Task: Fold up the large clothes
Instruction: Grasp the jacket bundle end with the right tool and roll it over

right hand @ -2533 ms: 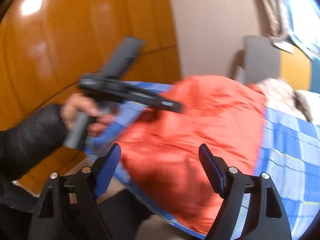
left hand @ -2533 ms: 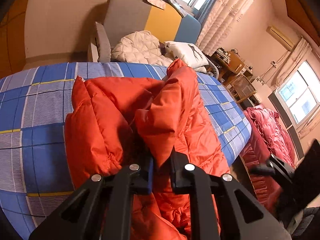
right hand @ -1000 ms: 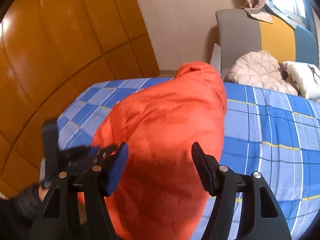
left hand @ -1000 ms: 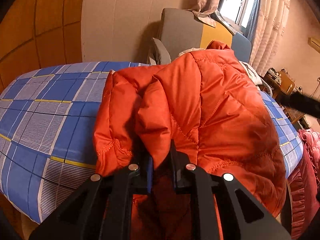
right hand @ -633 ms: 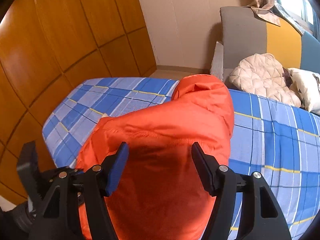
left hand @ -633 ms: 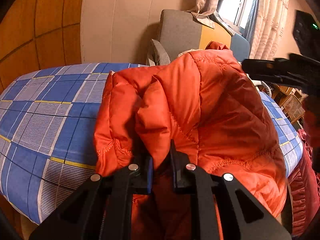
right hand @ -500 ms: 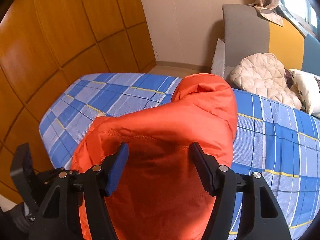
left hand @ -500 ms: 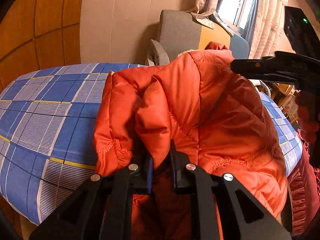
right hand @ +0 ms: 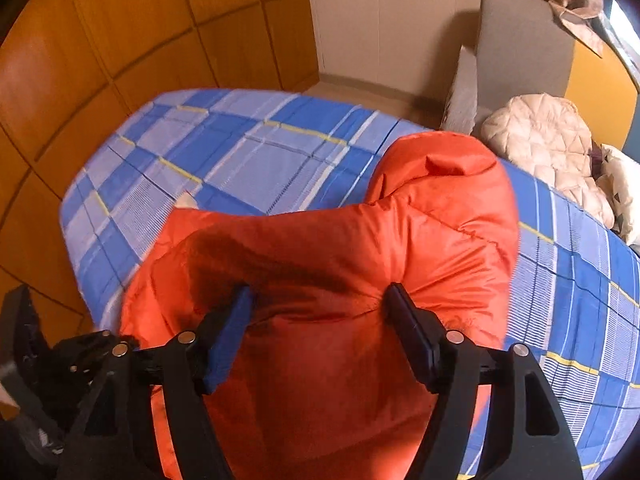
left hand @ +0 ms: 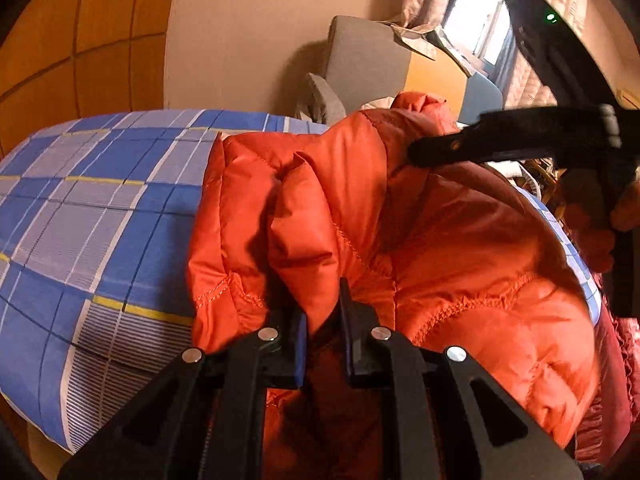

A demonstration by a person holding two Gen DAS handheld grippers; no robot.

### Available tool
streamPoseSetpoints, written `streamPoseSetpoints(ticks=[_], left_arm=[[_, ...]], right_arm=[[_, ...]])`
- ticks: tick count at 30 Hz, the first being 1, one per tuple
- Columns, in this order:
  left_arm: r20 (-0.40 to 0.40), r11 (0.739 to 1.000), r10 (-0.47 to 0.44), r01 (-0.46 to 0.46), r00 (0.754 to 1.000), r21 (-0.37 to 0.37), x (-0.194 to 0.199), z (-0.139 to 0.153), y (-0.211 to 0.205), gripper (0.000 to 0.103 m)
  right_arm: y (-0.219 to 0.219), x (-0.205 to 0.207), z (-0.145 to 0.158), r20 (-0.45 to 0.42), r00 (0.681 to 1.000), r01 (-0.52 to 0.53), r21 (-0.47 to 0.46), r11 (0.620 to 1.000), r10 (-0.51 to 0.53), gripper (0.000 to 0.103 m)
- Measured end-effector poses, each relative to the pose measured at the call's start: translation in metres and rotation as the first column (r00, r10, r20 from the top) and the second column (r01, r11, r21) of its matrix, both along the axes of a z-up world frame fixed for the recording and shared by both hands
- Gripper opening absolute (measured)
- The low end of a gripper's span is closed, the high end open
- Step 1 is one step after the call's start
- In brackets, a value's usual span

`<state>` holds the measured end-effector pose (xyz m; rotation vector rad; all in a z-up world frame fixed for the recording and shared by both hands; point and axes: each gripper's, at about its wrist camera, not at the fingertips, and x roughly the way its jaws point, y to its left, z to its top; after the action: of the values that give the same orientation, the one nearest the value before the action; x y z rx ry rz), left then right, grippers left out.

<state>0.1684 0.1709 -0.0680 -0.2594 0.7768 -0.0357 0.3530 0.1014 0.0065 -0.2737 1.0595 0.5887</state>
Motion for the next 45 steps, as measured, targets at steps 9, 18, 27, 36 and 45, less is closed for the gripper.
streamPoseSetpoints(ticks=[9,18,27,36,45], left_arm=[[-0.025,1.000,0.025,-0.025,0.999,0.006,0.003,-0.003,0.004,0.013],[-0.018,0.999,0.048,-0.048,0.999,0.026,-0.001,0.004,0.001,0.018],[-0.009,0.998,0.053,-0.052,0.999,0.047,-0.004,0.007,-0.003,0.018],[-0.001,0.996,0.058,-0.057,0.998,0.065,-0.008,0.007,-0.006,0.019],[-0.004,0.996,0.057,-0.057,0.998,0.063,-0.007,0.002,-0.005,0.021]], right_arm=[[0.000,-0.007,-0.004,0.044,0.999,0.017,0.006,1.000,-0.017,0.071],[-0.054,-0.055,0.033,0.095,0.993,0.056,0.163,0.985,-0.072,0.071],[-0.127,-0.089,0.009,-0.046,0.983,0.184,0.285,0.941,-0.179,0.084],[-0.150,-0.119,-0.029,-0.189,0.973,0.199,0.392,0.898,-0.132,0.100],[-0.151,-0.125,-0.058,-0.263,0.959,0.213,0.428,0.878,-0.104,0.100]])
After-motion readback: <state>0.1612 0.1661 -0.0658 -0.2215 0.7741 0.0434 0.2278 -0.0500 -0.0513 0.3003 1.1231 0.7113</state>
